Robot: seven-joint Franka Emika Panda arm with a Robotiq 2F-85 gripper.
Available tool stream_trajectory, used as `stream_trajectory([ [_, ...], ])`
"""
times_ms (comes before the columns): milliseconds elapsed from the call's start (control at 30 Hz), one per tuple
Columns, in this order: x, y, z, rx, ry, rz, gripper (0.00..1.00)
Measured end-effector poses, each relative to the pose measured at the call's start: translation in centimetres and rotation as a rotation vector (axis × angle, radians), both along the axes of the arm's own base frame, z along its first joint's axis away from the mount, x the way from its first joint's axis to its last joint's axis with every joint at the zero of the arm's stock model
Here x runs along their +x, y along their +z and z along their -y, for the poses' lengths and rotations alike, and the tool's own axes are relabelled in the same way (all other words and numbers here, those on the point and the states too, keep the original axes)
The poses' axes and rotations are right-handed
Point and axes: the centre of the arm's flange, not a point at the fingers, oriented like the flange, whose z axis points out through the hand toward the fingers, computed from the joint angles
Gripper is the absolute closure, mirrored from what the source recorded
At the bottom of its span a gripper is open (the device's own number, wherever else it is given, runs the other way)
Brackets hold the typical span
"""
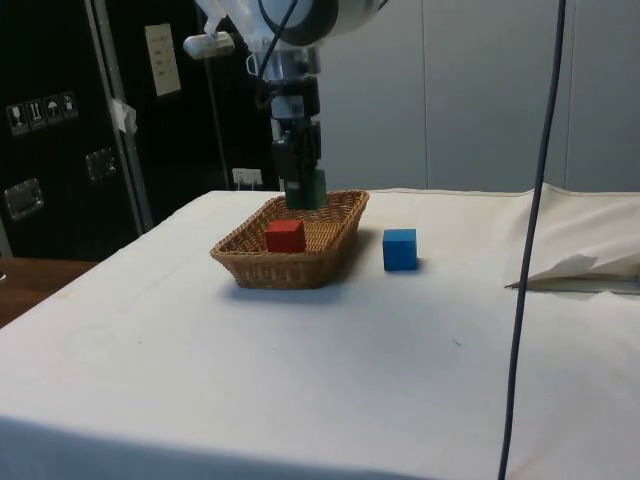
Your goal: Pick up exactly two blocks and place them into the basket.
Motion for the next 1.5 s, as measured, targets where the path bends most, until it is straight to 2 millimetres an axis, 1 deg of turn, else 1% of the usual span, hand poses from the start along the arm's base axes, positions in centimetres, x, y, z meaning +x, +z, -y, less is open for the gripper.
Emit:
stream_trajectory([
  [67, 0.0, -0.1, 0.7, -0.004, 0.001, -0.002, 0.98],
  [133, 0.0, -0.2, 1.8, -0.01, -0.001, -0.004, 0.98],
  [167, 0.0, -0.2, 1.8, -0.01, -0.001, -0.004, 0.98],
  [267, 0.0, -0.4, 2.8, -0.015, -0.002, -0.005, 0.98],
  [367, 0.2, -0.9, 4.4, -0.022, -0.006, -0.01, 0.98],
  [467, 0.6, -1.4, 5.4, -0.027, -0.006, -0.013, 0.98],
  [500, 0.6, -1.4, 5.4, -0.027, -0.006, -0.013, 0.98],
  [667, 1.3, -3.1, 7.1, -0.032, -0.008, -0.018, 0.98],
  [700, 1.6, -3.8, 7.9, -0.034, -0.01, -0.02, 0.98],
  [733, 1.6, -3.8, 7.9, -0.034, -0.01, -0.02, 0.98],
  [800, 1.8, -4.6, 8.7, -0.033, -0.012, -0.022, 0.98],
  [833, 1.8, -4.6, 8.7, -0.033, -0.012, -0.022, 0.98],
  [900, 2.0, -5.3, 9.4, -0.03, -0.011, -0.023, 0.98],
  [933, 2.1, -6.1, 10.1, -0.026, -0.013, -0.025, 0.98],
  [1067, 2.3, -7.0, 10.7, -0.014, -0.014, -0.021, 0.98],
  [1100, 2.3, -7.0, 10.7, -0.007, -0.014, -0.018, 0.91],
  [1133, 2.3, -7.0, 10.7, -0.007, -0.014, -0.018, 0.77],
  [1167, 2.3, -6.9, 10.8, -0.005, -0.015, -0.016, 0.77],
  [1233, 2.2, -6.9, 10.8, -0.001, -0.015, -0.014, 0.59],
  [1367, 2.2, -6.9, 10.9, 0.001, -0.015, -0.015, 0.18],
  [1400, 2.2, -7.0, 10.9, 0.001, -0.015, -0.016, 0.02],
  [1433, 2.2, -7.0, 10.9, 0.002, -0.015, -0.017, 0.0],
  [1500, 2.1, -7.0, 10.9, 0.002, -0.016, -0.016, 0.0],
])
